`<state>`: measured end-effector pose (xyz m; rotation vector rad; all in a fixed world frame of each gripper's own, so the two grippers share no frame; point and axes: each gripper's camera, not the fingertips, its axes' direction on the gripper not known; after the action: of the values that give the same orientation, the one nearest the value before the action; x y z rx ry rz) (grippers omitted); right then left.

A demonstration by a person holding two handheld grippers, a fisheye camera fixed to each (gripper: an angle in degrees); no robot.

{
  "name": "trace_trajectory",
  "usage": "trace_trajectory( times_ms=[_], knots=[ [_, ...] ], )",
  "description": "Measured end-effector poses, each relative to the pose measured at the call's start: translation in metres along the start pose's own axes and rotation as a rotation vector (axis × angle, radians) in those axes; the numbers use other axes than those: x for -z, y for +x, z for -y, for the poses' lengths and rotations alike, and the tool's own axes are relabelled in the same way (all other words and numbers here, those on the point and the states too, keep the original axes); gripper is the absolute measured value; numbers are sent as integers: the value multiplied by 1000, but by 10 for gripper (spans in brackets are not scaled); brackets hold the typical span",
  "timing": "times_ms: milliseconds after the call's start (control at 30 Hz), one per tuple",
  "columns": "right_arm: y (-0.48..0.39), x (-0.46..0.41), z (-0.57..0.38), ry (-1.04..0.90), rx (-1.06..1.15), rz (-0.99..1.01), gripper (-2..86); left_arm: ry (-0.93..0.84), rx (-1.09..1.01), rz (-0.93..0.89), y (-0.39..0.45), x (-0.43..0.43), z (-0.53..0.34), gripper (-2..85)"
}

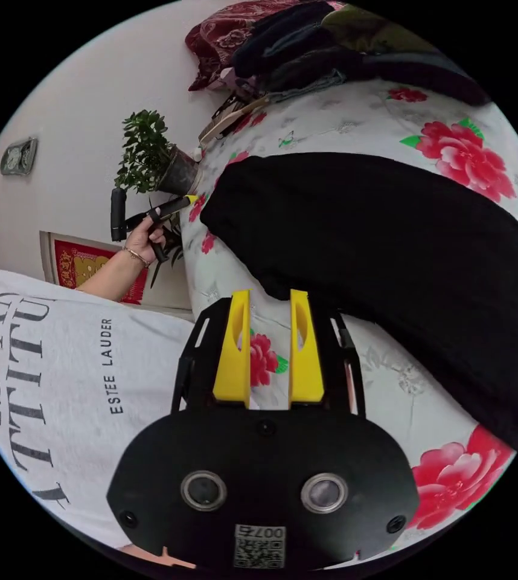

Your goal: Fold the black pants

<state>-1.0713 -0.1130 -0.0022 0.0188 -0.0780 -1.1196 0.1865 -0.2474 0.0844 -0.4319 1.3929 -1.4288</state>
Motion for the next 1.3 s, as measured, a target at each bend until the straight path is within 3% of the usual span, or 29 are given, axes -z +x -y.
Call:
trace_trajectory(
  times_ms=[100,167,367,467,667,800,967,1067,1133,1300],
  knots=[
    [-6,-35,21,-68,8,-60,31,-41,-2,-32,-7,-17,-2,96],
    [-13,-47,30,-73,-9,-72,17,-191,9,-68,-6,-53,0,81],
    [-66,-41,-1,-56,205,-153,6,-186,-83,167,-9,-40,7,14],
    [-60,-70,-15,-145,106,-82,17,-182,-20,201,-41,-41,-4,39],
    [-48,0,-68,115,-35,-157,41,-74,114,196,-79,9,-23,78],
    [4,86,-134,338,-305,-330,50,-1,-127,143,-19,44,-34,78],
    [69,167,-221,612,-705,-440,60,-87,-523,-205,129,10,-60,73],
    [89,174,-234,658,-800,-445,48,-231,-568,-195,174,-40,-69,15],
    [100,172,-237,666,-836,-422,29,-308,-598,-93,184,-64,-72,-1],
    [91,175,-236,655,-810,-523,2,-311,-649,-148,172,-44,-57,-9]
  ],
)
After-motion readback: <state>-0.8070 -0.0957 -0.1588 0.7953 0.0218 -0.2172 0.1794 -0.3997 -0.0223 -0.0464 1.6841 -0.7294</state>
